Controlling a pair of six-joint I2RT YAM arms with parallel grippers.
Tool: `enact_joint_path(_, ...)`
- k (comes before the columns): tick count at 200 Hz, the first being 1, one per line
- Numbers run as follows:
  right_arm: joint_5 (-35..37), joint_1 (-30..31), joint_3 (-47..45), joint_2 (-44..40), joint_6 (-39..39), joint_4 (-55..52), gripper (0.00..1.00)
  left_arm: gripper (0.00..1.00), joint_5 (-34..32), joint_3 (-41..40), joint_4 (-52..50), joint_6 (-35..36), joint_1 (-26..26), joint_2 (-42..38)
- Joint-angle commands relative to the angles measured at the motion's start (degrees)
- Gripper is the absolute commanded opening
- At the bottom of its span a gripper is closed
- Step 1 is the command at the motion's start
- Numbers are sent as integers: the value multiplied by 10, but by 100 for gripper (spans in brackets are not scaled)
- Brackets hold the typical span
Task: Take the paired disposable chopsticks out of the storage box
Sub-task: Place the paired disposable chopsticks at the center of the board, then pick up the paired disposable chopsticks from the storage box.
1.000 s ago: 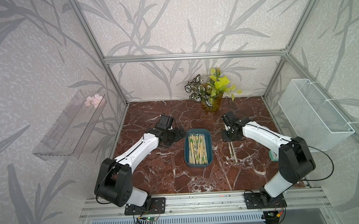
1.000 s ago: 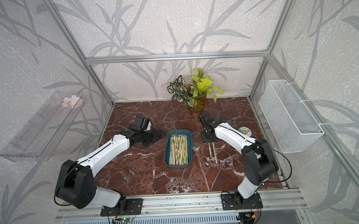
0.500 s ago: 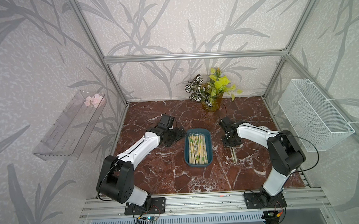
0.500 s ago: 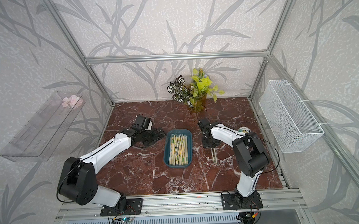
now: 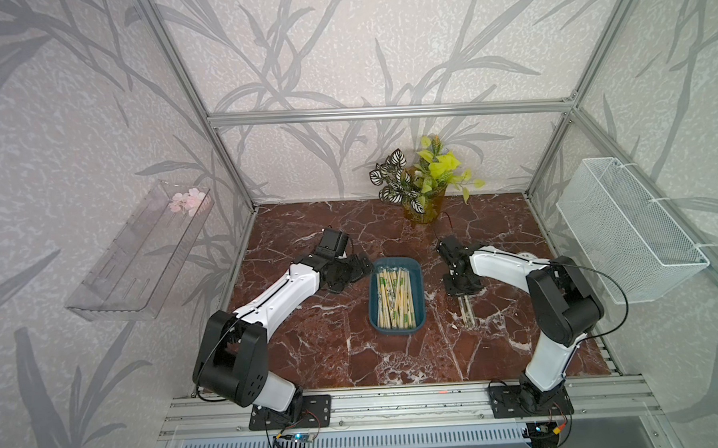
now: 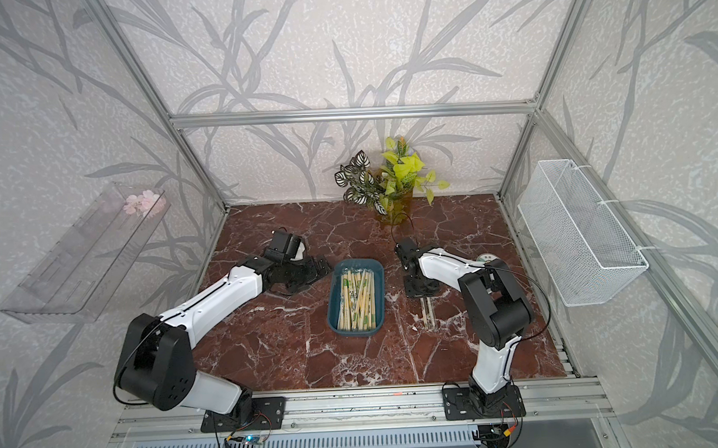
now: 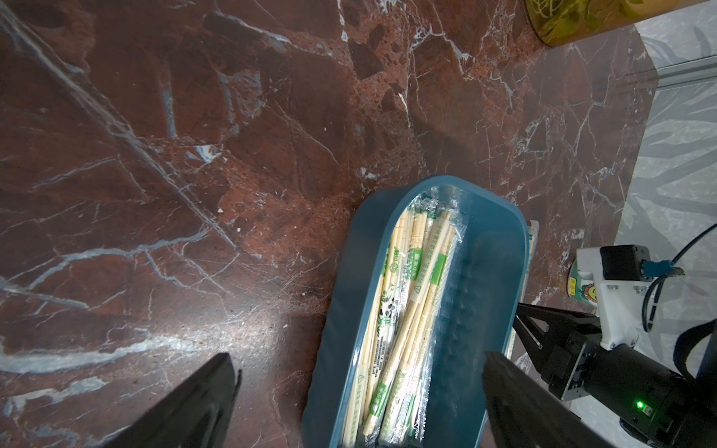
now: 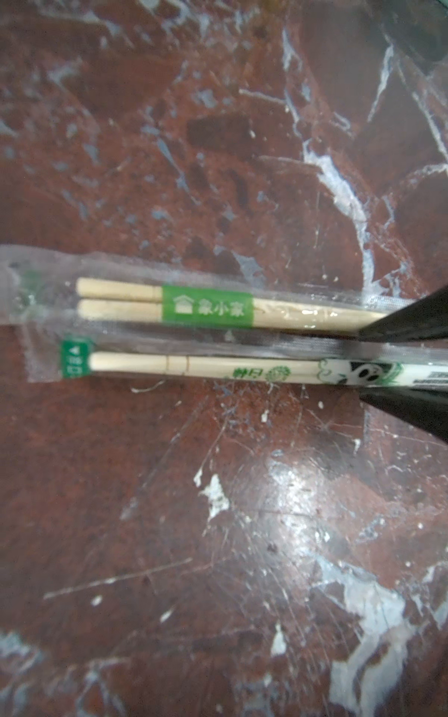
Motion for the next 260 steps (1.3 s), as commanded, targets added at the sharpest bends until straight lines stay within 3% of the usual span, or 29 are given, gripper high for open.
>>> enact_joint_path(1,7,-1,1,-17,10,-7,26,100,1,19,0,8,-1,6)
enact_joint_path(71,-34,-1,10,-100,19,-15,50,100,-17,9,-2,8,2,-9)
enact_joint_path(116,-117,6,25,-139,39,6,51,100,-23,-14,3,2,17,-20)
enact_joint_path(156,-158,56,50,-137,80,28,51,100,-22,-28,6,2,36,-23)
enact_joint_path(260,-165,193,155,19,153,49,48,100,-16,-32,7,12,59,4)
